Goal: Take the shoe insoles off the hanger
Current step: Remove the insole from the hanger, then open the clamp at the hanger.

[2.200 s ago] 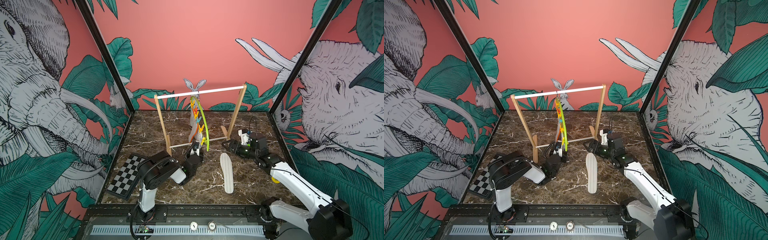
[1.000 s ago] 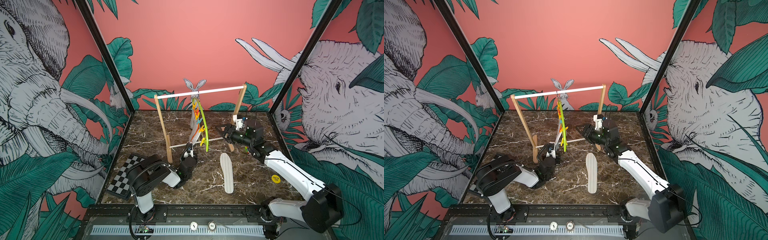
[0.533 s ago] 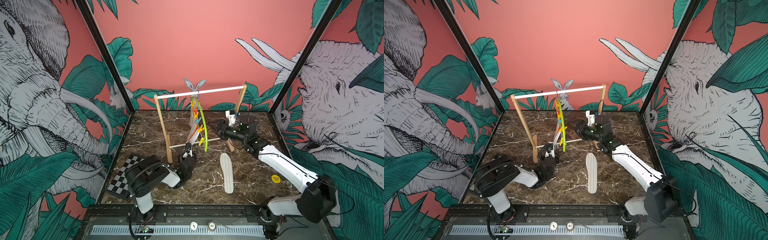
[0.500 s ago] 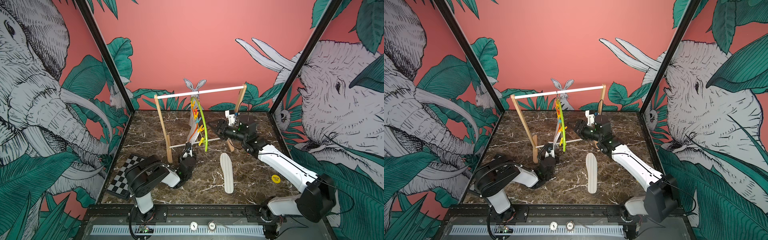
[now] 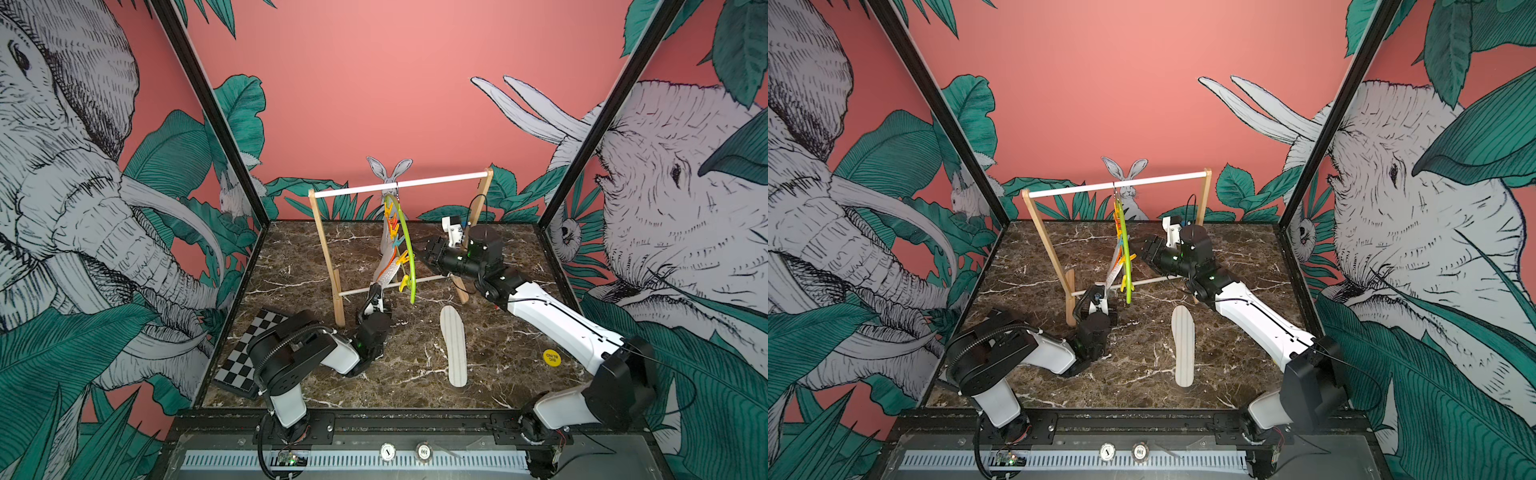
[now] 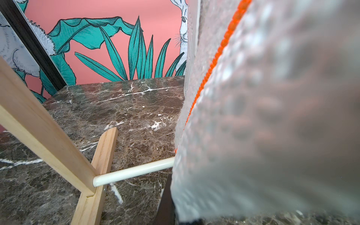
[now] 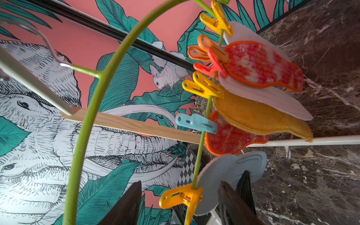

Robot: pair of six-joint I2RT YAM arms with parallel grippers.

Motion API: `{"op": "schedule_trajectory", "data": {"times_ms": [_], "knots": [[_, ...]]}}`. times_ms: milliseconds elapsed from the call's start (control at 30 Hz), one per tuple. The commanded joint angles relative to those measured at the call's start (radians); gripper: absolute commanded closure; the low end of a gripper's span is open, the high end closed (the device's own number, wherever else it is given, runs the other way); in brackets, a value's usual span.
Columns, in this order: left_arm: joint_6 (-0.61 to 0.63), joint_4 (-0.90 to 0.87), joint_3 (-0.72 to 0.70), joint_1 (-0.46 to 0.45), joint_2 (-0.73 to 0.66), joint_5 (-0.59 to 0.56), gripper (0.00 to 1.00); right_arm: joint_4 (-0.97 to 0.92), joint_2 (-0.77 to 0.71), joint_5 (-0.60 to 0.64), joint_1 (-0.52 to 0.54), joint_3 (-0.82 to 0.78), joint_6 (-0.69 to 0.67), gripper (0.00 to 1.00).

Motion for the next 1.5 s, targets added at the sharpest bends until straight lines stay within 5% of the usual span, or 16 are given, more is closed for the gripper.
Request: {"op": "schedule_trajectory", "data": {"times_ms": [0,1467], "knots": [[-0.009,-0.009,0.018,0.004,-0.035,-0.018,1.00,0.000,0.011,0.015,0.012,0.029,-0.019,0.44],[-0.042,-0.010,0.009,0.008,-0.012,-0.021,1.00,-0.044,0.007,0.029,0.024,0.017,-0.040,0.78]]}}
